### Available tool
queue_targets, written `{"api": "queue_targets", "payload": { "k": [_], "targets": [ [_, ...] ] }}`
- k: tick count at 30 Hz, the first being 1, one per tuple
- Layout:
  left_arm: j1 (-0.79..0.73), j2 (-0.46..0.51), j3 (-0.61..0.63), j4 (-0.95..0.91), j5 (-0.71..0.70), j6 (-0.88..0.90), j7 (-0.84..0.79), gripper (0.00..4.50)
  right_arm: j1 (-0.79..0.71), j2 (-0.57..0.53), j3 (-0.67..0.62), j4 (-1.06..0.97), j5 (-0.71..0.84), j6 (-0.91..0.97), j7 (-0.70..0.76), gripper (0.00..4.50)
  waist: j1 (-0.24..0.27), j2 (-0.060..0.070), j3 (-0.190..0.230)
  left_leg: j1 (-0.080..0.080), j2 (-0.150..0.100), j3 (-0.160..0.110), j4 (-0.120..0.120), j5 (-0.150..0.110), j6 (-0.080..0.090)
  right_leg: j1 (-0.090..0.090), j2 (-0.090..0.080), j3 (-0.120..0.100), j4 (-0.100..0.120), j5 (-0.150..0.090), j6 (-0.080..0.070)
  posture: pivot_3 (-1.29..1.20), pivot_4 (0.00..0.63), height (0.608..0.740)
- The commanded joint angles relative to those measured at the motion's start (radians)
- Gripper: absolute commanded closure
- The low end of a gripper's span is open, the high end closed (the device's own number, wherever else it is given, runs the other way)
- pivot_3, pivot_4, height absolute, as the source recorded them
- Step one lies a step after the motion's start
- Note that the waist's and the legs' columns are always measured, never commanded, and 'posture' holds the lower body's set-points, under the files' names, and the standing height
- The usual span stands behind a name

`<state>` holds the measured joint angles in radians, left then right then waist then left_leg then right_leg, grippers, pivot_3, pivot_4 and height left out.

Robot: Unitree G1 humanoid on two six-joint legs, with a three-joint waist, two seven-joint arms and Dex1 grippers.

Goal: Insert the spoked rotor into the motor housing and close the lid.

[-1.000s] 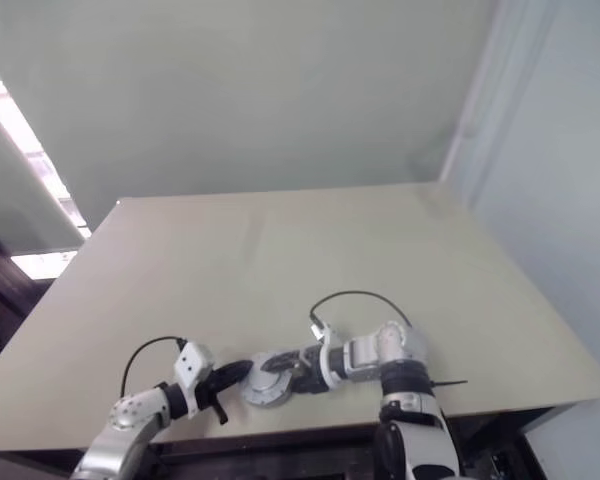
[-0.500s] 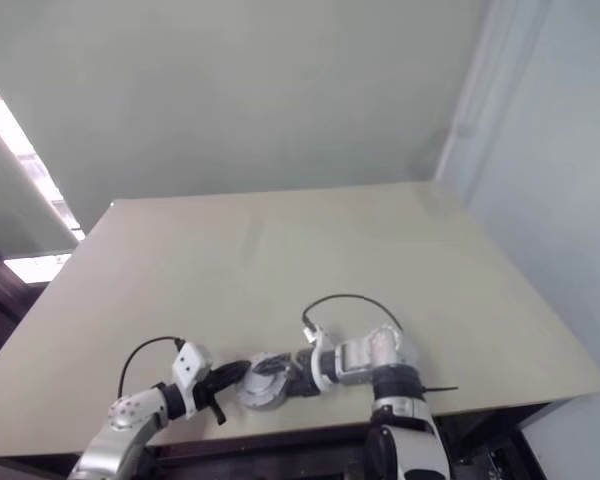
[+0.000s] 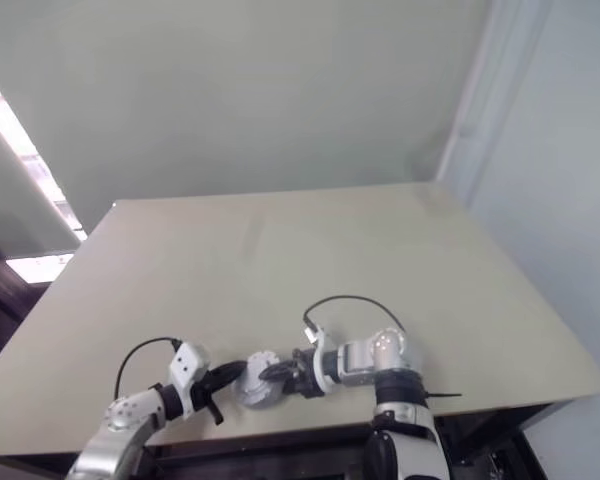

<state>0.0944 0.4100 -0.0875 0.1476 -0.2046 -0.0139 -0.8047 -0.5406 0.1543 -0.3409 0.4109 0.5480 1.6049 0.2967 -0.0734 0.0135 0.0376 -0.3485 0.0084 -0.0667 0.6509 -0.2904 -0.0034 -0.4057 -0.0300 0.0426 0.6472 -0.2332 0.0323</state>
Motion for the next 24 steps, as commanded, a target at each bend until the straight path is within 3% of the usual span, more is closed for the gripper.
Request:
{"api": "queue_targets", "payload": {
  "k": [1,14,17,24],
  "targets": [
    [0.013,-0.01,-0.042,-0.01,0.014,0.009,-0.02,4.5,-0.012,0.064,0.007,-0.037,0.022,-0.01,-0.002,2.32,0.0,0.0,0.0,0.0,0.0,0.0,0.0,0.0,0.0,0.0,0.0,0.0,0.0,0.0,0.0,0.0,0.0,0.74],
    [0.003,-0.009,0.027,-0.033,-0.036,0.075,0.014,4.5,-0.005,0.065,-0.013,-0.044,0.037,0.0,-0.007,2.34,0.0,0.0,0.0,0.0,0.0,0.0,0.002,0.0,0.0,0.0,0.0,0.0,0.001,0.0,0.0,0.0,0.0,0.74],
    [0.017,0.024,0.044,-0.071,-0.061,0.174,0.004,3.87,-0.005,0.064,-0.016,-0.042,0.038,-0.002,-0.009,2.34,0.0,0.0,0.0,0.0,0.0,0.0,0.002,0.0,0.0,0.0,0.0,0.0,0.001,0.0,0.0,0.0,0.0,0.74],
    [0.039,0.05,0.151,-0.157,-0.174,0.327,0.031,1.45,-0.011,0.065,-0.025,-0.026,0.047,-0.004,-0.005,2.35,0.0,0.0,0.0,-0.001,0.0,0.0,0.002,0.0,0.0,-0.001,0.0,0.0,0.002,0.0,0.0,0.0,0.0,0.74]
  ]
}}
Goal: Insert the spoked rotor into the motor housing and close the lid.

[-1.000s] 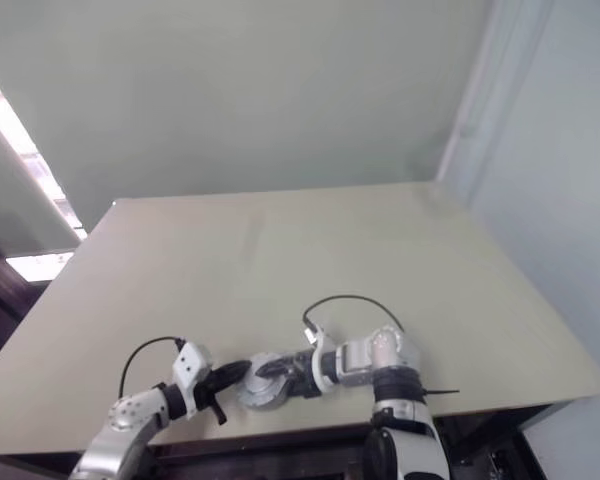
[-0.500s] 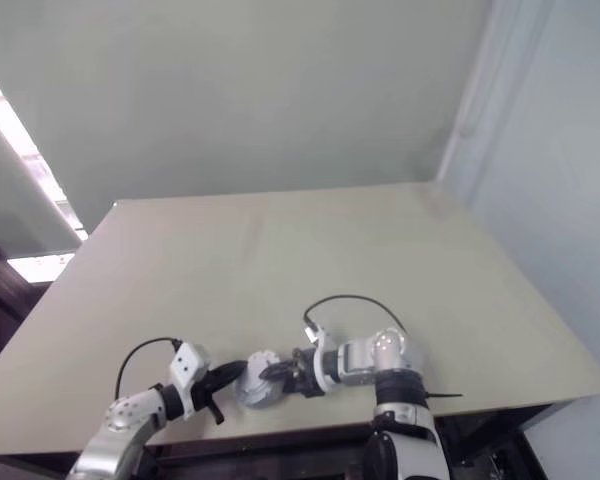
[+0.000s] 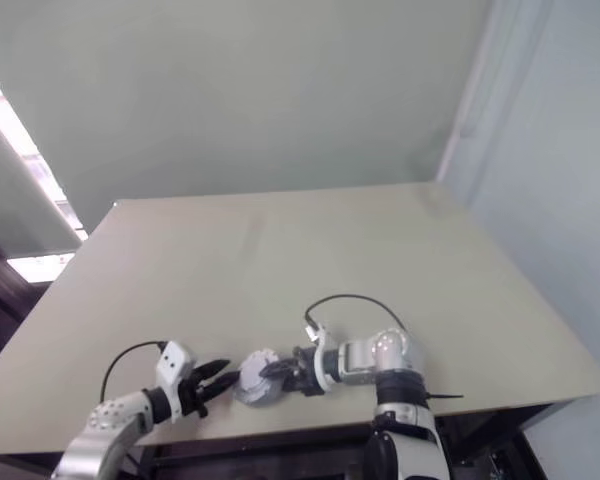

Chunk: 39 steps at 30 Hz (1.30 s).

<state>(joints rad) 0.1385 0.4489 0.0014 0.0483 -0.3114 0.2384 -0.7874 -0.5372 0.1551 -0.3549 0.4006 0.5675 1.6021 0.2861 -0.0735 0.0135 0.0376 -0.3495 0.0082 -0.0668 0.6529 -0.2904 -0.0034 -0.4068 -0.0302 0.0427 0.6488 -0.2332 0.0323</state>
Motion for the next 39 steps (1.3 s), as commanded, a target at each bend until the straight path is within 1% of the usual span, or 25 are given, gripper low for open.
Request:
{"api": "queue_targets", "payload": {
  "k": [1,2,4,6,8,12,14,18,21,26,32,39],
  "targets": [
    [-0.005,0.012,0.081,-0.069,-0.089,0.104,0.022,1.08,-0.014,0.065,-0.014,-0.014,0.03,0.002,0.008,2.35,0.0,0.0,0.0,0.0,0.0,0.0,0.0,0.0,0.0,0.0,0.0,0.0,0.0,0.0,0.0,0.0,0.0,0.74],
    [-0.002,0.015,0.106,-0.083,-0.125,0.152,0.025,0.76,-0.016,0.068,-0.025,-0.01,0.035,0.004,0.009,2.35,0.0,0.0,0.0,0.0,0.0,0.0,0.0,0.0,0.0,0.0,0.0,0.0,0.0,0.0,0.0,0.0,0.0,0.74],
    [0.012,0.024,0.171,-0.151,-0.238,0.317,0.056,0.04,-0.022,0.078,-0.063,0.004,0.055,0.008,0.019,2.35,0.0,0.0,0.0,-0.001,0.0,-0.001,0.0,0.0,0.0,-0.001,0.0,0.0,0.0,0.0,0.0,0.0,0.0,0.74],
    [0.02,0.021,0.241,-0.185,-0.358,0.454,0.079,0.04,-0.029,0.088,-0.102,0.019,0.074,0.005,0.026,2.35,-0.001,0.0,0.0,-0.002,0.0,-0.001,0.001,0.0,0.0,-0.002,0.0,0.0,0.001,0.0,0.0,0.0,0.0,0.74],
    [0.019,-0.002,0.316,-0.194,-0.467,0.559,0.129,0.04,-0.033,0.097,-0.124,0.029,0.085,0.0,0.028,2.35,-0.001,-0.001,0.0,-0.003,0.0,-0.001,0.002,0.0,0.0,-0.002,0.0,0.0,0.0,0.0,0.0,0.0,0.0,0.74],
    [0.022,-0.049,0.403,-0.207,-0.602,0.677,0.213,0.04,-0.043,0.12,-0.162,0.037,0.108,-0.008,0.025,2.35,-0.002,-0.001,0.0,-0.004,0.0,-0.001,0.003,0.0,0.0,-0.002,0.0,-0.001,0.001,0.0,0.0,0.0,0.0,0.74],
    [0.021,-0.076,0.431,-0.209,-0.644,0.7,0.249,0.04,-0.05,0.129,-0.178,0.039,0.12,-0.012,0.022,2.35,-0.002,-0.001,0.001,-0.004,0.0,-0.001,0.004,0.0,0.0,-0.002,0.0,-0.001,0.001,0.0,0.0,0.0,0.0,0.74],
    [0.008,-0.166,0.482,-0.208,-0.758,0.717,0.327,0.04,-0.062,0.149,-0.179,0.021,0.151,0.0,0.02,2.35,-0.002,-0.001,0.001,-0.004,0.0,-0.001,0.006,0.0,0.0,-0.002,0.0,-0.001,0.003,0.0,0.0,0.0,0.0,0.74],
    [-0.008,-0.226,0.492,-0.204,-0.823,0.719,0.375,0.04,-0.074,0.165,-0.179,0.01,0.177,0.011,0.016,2.35,-0.001,-0.002,0.001,-0.004,0.0,-0.001,0.008,0.0,0.0,-0.002,0.0,-0.001,0.005,0.0,0.0,0.0,0.0,0.74],
    [-0.037,-0.286,0.485,-0.17,-0.901,0.727,0.429,0.04,-0.082,0.186,-0.163,0.0,0.227,0.012,0.0,2.35,-0.002,-0.002,0.001,-0.004,0.0,-0.001,0.01,0.0,0.0,-0.002,0.001,-0.001,0.007,0.0,0.0,0.0,0.0,0.74],
    [-0.03,-0.31,0.453,-0.116,-0.914,0.753,0.456,0.04,-0.104,0.217,-0.186,0.0,0.279,0.006,-0.036,2.35,-0.003,-0.003,0.001,-0.005,-0.001,-0.001,0.009,0.0,0.0,-0.003,0.001,0.0,0.006,0.0,0.0,0.0,0.0,0.74],
    [-0.006,-0.318,0.458,-0.078,-0.944,0.768,0.471,0.04,-0.12,0.227,-0.187,0.0,0.348,-0.005,-0.072,2.35,-0.016,-0.003,0.001,-0.005,-0.001,-0.001,0.009,0.0,0.0,-0.003,0.001,0.0,0.006,0.0,0.0,0.0,0.0,0.74]
  ]
}}
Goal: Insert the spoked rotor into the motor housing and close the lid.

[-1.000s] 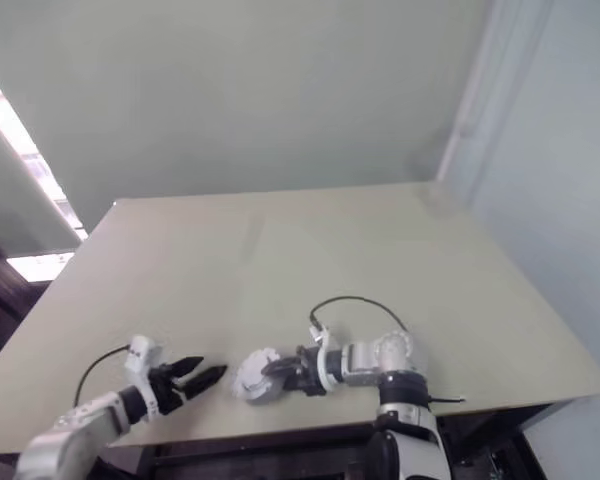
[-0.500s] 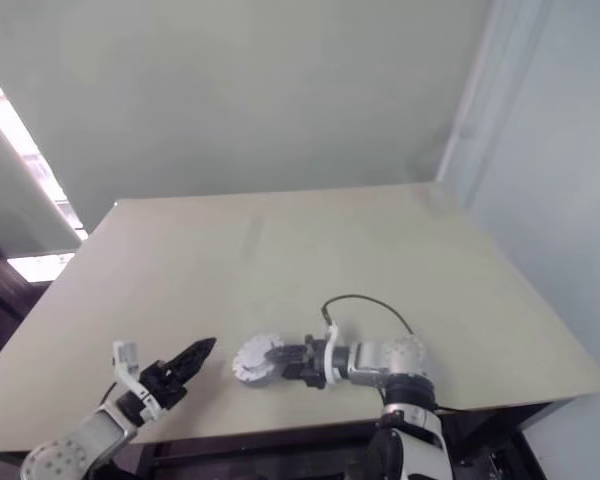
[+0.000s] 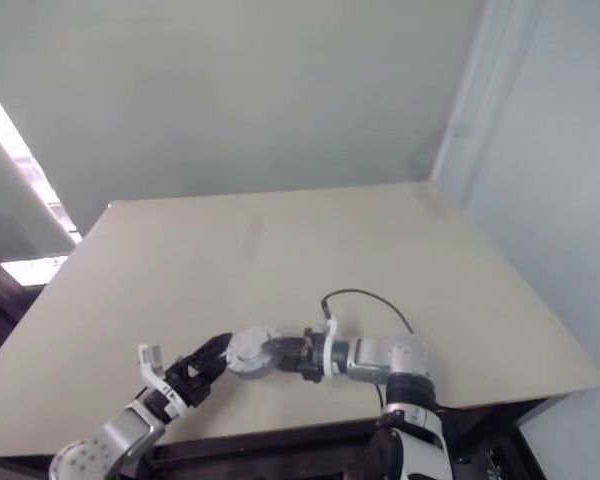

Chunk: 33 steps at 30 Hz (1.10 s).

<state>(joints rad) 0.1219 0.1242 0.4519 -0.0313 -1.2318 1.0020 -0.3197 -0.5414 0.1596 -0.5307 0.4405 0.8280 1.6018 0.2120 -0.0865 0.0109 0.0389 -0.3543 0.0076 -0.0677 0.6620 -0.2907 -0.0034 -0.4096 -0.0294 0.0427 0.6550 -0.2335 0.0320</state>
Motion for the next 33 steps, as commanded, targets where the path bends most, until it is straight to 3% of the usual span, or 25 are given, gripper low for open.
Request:
{"api": "queue_targets", "payload": {
  "k": [1,14,24,27,32,33],
  "targets": [
    [0.011,0.003,0.007,0.004,-0.029,0.004,0.006,0.04,-0.117,0.221,-0.01,-0.037,0.096,-0.007,-0.003,2.35,-0.006,0.0,0.0,0.0,0.0,0.0,0.0,0.0,0.0,0.0,0.0,0.0,0.0,0.0,0.0,0.0,0.0,0.74],
    [-0.046,-0.072,-0.022,0.064,-0.052,-0.013,-0.008,0.04,-0.093,0.212,0.041,-0.039,0.168,-0.016,-0.05,2.35,-0.01,0.0,0.0,-0.003,0.0,0.0,0.0,0.0,0.0,-0.001,0.0,0.0,-0.001,0.0,0.0,0.0,0.0,0.74],
    [-0.051,-0.031,-0.039,0.149,-0.039,0.017,-0.095,0.04,-0.083,0.196,0.054,-0.043,0.205,-0.025,-0.08,2.35,-0.01,0.0,0.0,-0.003,0.0,-0.001,0.0,0.0,0.0,-0.001,0.0,0.0,-0.001,0.0,0.0,0.0,0.0,0.74],
    [-0.054,-0.018,-0.051,0.177,-0.023,0.022,-0.134,0.62,-0.082,0.194,0.056,-0.044,0.212,-0.028,-0.088,2.35,-0.01,0.0,0.0,-0.003,0.0,-0.001,0.0,0.0,0.0,-0.002,0.0,0.0,-0.001,0.0,0.0,0.0,0.0,0.74],
    [-0.065,-0.002,-0.061,0.208,-0.018,0.036,-0.173,2.25,-0.078,0.196,0.06,-0.044,0.223,-0.033,-0.099,2.35,-0.01,0.0,0.001,-0.004,0.0,-0.001,0.0,0.0,0.0,-0.002,0.0,0.0,-0.001,0.0,0.0,0.0,0.0,0.74],
    [-0.068,-0.001,-0.061,0.215,-0.015,0.034,-0.177,2.31,-0.078,0.196,0.061,-0.045,0.225,-0.033,-0.1,2.35,-0.01,0.0,0.001,-0.004,0.0,-0.001,0.0,0.0,0.0,-0.002,0.0,0.0,-0.001,0.0,0.0,0.0,0.0,0.74]
  ]
}}
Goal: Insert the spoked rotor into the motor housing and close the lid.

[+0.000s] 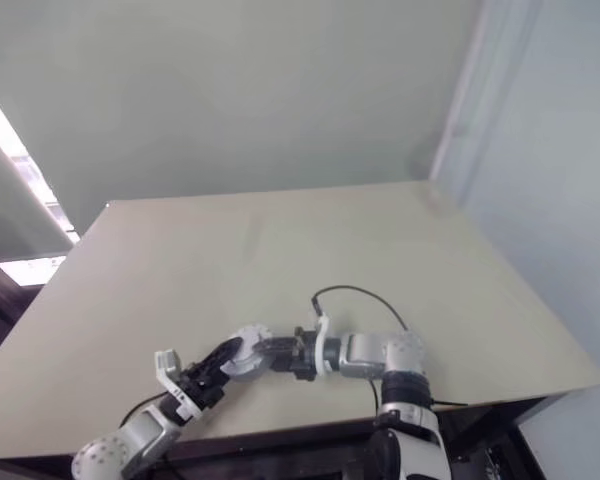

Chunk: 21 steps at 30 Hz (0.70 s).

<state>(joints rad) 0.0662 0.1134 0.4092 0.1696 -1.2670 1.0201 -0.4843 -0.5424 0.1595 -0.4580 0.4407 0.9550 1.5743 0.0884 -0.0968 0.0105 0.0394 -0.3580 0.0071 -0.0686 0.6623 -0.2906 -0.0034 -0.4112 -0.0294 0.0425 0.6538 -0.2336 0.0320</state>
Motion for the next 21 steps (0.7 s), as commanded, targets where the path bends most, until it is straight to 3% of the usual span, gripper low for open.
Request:
{"api": "queue_targets", "payload": {
  "k": [1,7,14,21],
  "targets": [
    [-0.016,0.011,-0.017,0.022,0.021,0.015,-0.016,2.31,-0.076,0.196,-0.011,-0.045,0.099,-0.005,0.023,2.35,0.0,0.0,0.0,0.0,0.0,0.0,0.0,0.0,0.0,0.0,0.0,0.0,0.0,0.0,0.0,0.0,0.0,0.74],
    [-0.033,0.0,-0.015,0.041,0.02,0.01,-0.019,2.31,-0.068,0.188,0.014,-0.058,0.106,0.005,0.05,2.35,0.0,0.0,0.0,0.0,0.0,0.0,0.0,0.0,0.0,0.0,0.0,0.0,0.0,0.0,0.0,0.0,0.0,0.74],
    [-0.032,-0.023,-0.016,0.026,0.018,0.002,-0.003,2.34,-0.051,0.168,0.083,-0.104,0.134,0.038,0.112,0.07,0.0,0.0,0.0,0.0,0.0,0.0,0.0,0.0,0.0,0.0,0.0,0.0,0.0,0.0,0.0,0.0,0.0,0.74],
    [-0.023,-0.058,0.021,-0.009,-0.016,-0.024,0.021,2.36,-0.056,0.179,0.052,-0.082,0.081,-0.033,0.045,0.0,0.001,0.0,0.0,0.0,0.0,0.0,0.0,0.0,0.0,0.0,0.0,0.0,0.0,0.0,0.0,0.0,0.0,0.74]
  ]
}}
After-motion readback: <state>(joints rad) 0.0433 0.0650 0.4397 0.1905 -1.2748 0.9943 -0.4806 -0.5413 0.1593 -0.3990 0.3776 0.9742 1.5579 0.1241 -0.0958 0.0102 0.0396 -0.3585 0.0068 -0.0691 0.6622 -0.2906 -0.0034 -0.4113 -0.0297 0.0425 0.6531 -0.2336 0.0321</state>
